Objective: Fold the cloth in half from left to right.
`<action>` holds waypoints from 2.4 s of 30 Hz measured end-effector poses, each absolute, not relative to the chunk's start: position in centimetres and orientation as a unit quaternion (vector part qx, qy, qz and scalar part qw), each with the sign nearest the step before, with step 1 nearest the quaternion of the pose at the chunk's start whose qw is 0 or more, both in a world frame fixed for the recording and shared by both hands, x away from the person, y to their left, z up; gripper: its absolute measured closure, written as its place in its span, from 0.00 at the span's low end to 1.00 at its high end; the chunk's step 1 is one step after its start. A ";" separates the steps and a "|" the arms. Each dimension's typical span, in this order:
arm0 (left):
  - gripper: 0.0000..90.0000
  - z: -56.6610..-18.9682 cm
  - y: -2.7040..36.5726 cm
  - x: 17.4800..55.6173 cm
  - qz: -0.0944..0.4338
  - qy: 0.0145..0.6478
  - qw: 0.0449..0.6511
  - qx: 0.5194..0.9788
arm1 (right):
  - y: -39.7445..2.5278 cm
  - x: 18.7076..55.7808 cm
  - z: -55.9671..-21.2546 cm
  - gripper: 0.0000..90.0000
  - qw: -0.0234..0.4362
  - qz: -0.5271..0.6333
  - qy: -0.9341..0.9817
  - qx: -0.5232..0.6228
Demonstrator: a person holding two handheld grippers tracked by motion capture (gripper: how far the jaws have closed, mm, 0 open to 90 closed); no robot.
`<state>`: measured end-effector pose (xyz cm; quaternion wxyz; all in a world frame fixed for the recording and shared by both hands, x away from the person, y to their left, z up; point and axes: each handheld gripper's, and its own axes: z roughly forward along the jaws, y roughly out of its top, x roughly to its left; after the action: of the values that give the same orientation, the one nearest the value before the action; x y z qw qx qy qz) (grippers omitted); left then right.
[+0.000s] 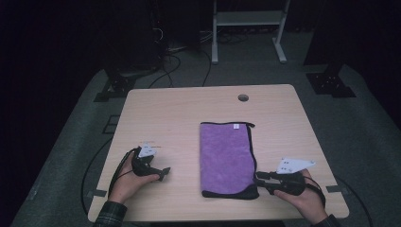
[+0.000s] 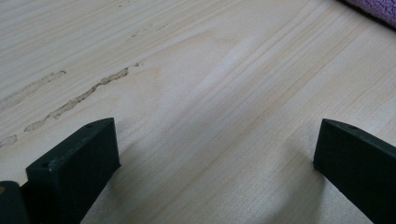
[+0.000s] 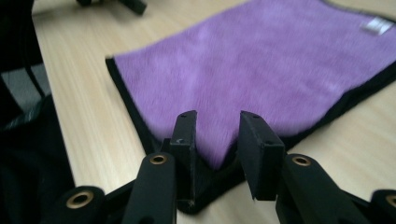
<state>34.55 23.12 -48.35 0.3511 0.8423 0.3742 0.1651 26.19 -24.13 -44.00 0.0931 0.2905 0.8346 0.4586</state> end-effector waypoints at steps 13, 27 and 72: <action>0.08 -48.3 23.1 34.4 0.172 0.372 0.362 0.837 | -23.7 30.2 -44.7 0.57 0.125 0.444 0.832 0.308; 0.55 -46.9 22.3 35.7 0.127 0.368 0.394 0.832 | -24.4 35.2 -44.0 0.53 0.142 0.443 0.819 0.336; 0.66 -45.3 11.3 49.6 0.107 0.358 0.409 0.833 | -22.2 47.7 -46.8 0.62 0.144 0.394 0.817 0.397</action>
<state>49.64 11.26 -45.30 0.4085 0.8329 0.3575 0.1073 47.72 -22.20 -46.78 0.1443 0.3967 0.8166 0.3937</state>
